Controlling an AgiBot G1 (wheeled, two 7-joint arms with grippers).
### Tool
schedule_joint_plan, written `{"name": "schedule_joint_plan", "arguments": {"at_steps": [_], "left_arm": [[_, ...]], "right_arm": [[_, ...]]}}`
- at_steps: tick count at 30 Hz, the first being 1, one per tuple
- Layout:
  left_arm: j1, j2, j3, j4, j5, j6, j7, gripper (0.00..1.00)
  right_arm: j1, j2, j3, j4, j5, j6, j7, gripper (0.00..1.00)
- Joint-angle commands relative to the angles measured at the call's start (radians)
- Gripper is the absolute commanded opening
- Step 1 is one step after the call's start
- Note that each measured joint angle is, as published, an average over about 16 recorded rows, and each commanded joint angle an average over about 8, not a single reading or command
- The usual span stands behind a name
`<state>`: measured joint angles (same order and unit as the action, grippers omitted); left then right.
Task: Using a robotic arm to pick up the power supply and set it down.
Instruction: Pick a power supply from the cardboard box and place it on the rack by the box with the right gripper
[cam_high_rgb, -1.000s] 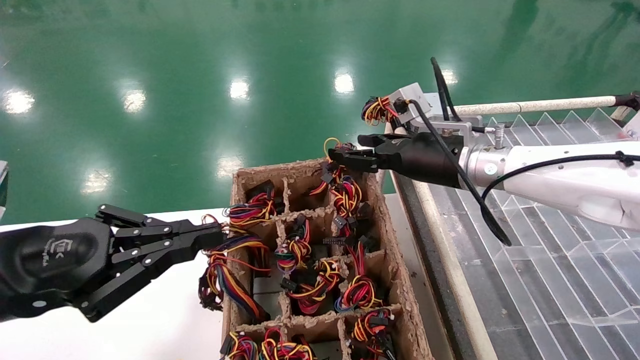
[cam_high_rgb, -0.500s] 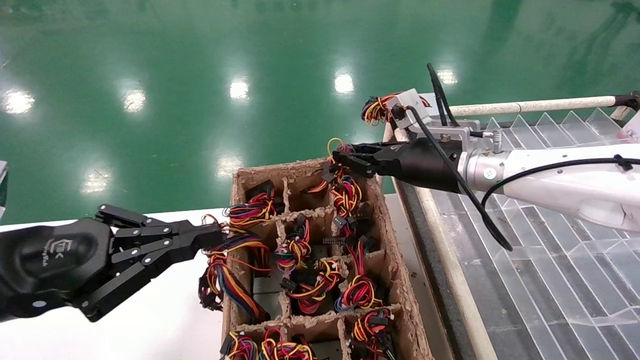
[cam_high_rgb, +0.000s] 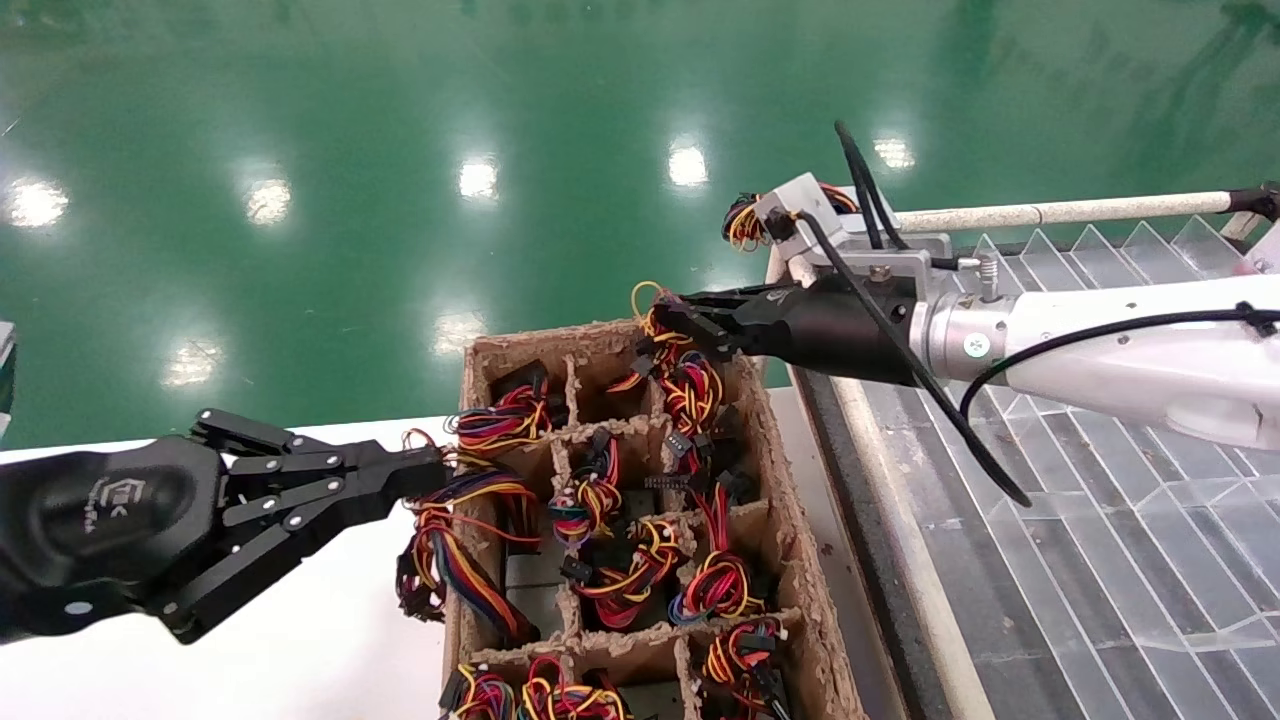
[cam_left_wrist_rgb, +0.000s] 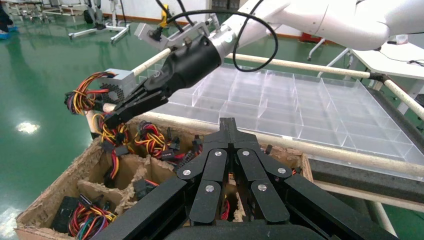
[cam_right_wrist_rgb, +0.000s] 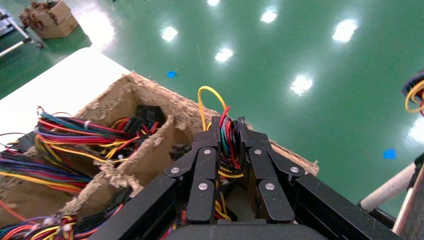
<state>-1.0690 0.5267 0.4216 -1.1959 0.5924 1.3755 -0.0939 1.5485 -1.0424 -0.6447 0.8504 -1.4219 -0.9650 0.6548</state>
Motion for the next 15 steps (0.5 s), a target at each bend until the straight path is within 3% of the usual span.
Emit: {"name": "schedule_joint_plan", "arguments": {"at_steps": [1,15], "left_arm": [[0.000,0.000,0.000,0.000,0.000,0.000,0.000,0.00],[0.000,0.000,0.000,0.000,0.000,0.000,0.000,0.00]], "right_arm": [[0.003,0.005,0.000,0.018,-0.001,-0.003,0.004,0.00],[0.110,0.111,0.066,0.291,0.004,0.008,-0.003,0.00]]}}
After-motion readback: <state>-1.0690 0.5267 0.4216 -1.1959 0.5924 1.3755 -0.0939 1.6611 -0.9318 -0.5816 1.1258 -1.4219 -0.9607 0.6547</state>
